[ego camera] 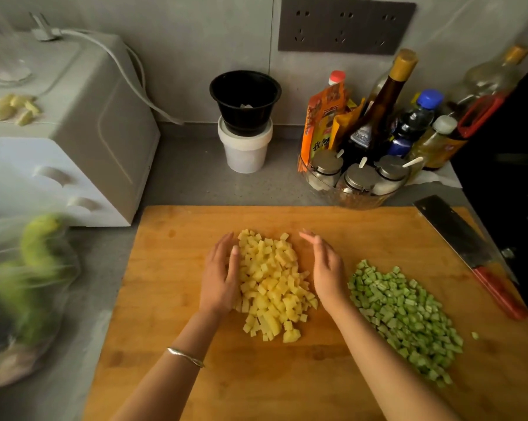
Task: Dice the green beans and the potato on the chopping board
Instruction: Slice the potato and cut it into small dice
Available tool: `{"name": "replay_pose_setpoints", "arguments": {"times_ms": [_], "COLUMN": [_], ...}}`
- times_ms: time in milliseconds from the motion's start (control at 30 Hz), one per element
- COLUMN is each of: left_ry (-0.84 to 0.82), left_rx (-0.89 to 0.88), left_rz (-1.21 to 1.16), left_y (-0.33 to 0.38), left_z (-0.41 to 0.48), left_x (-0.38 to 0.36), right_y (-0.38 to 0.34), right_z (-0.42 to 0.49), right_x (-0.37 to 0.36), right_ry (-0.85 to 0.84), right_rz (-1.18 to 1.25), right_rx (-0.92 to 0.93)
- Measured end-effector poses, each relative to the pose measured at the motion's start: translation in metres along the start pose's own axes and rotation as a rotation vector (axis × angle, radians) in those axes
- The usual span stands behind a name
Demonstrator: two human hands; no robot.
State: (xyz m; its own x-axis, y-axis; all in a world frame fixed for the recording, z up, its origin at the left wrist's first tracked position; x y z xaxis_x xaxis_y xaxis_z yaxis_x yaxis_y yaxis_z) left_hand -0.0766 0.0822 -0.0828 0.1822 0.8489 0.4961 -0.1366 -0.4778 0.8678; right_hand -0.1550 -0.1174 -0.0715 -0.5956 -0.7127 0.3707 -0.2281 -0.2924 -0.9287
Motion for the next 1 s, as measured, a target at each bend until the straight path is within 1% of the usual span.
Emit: {"name": "replay_pose_setpoints", "arguments": {"times_ms": [67, 133, 200, 300, 400, 467, 533, 600, 700, 767, 833, 867, 933, 1000], "left_ry": [-0.033, -0.101, -0.160, -0.238, -0.220, -0.127, -0.042, -0.049, -0.143, -0.196, -0.285, -0.352, -0.474, -0.488], "left_rx": [0.049, 0.073, 0.064, 0.042, 0.060, 0.010, -0.097, -0.189, -0.327, -0.398, -0.458, -0.473, -0.467, -0.467], "left_rz": [0.002, 0.045, 0.072, 0.023, -0.009, 0.033, 0.070, 0.079, 0.067, 0.037, 0.045, 0.097, 0.291, 0.463], "left_y": [0.001, 0.006, 0.009, 0.006, 0.006, 0.018, 0.040, 0.058, 0.083, 0.094, 0.099, 0.098, 0.095, 0.091], "left_z": [0.010, 0.021, 0.027, 0.022, 0.013, 0.007, -0.005, -0.022, -0.060, -0.085, -0.112, -0.125, -0.154, -0.171], "left_x": [-0.001, -0.007, -0.015, -0.024, -0.014, -0.003, -0.001, -0.014, -0.051, -0.077, -0.104, -0.118, -0.144, -0.159], "right_y": [0.011, 0.015, 0.009, 0.003, -0.003, -0.002, -0.001, 0.001, 0.002, 0.006, 0.014, 0.019, 0.033, 0.044], "right_z": [-0.026, -0.044, -0.051, -0.053, -0.054, -0.048, -0.045, -0.044, -0.048, -0.049, -0.048, -0.048, -0.054, -0.063], "right_x": [0.010, 0.005, -0.012, -0.034, -0.024, -0.004, 0.019, 0.037, 0.070, 0.101, 0.134, 0.149, 0.183, 0.210], "right_ry": [0.117, 0.129, 0.066, -0.025, -0.072, -0.075, -0.102, -0.189, -0.270, -0.247, -0.178, -0.136, -0.028, 0.056], "right_rz": [0.082, 0.114, 0.171, 0.208, 0.166, 0.116, 0.111, 0.174, 0.231, 0.266, 0.263, 0.258, 0.225, 0.136], "right_rx": [-0.070, -0.136, -0.157, -0.182, -0.120, -0.083, -0.094, -0.125, -0.180, -0.211, -0.205, -0.200, -0.167, -0.114]}}
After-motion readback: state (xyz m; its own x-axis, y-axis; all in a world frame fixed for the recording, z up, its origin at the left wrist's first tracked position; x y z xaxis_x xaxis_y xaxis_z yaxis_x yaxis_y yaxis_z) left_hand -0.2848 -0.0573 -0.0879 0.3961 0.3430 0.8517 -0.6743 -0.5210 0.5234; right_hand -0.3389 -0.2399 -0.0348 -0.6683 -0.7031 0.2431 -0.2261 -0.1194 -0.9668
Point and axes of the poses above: each hand's wrist, its own z-axis towards the middle knuckle, its own x-axis out of the back of the hand, y = z × x, the point moved 5 cm from there along z, towards the middle knuckle, and after that the axes turned 4 degrees about y, right-handed, at the moved point
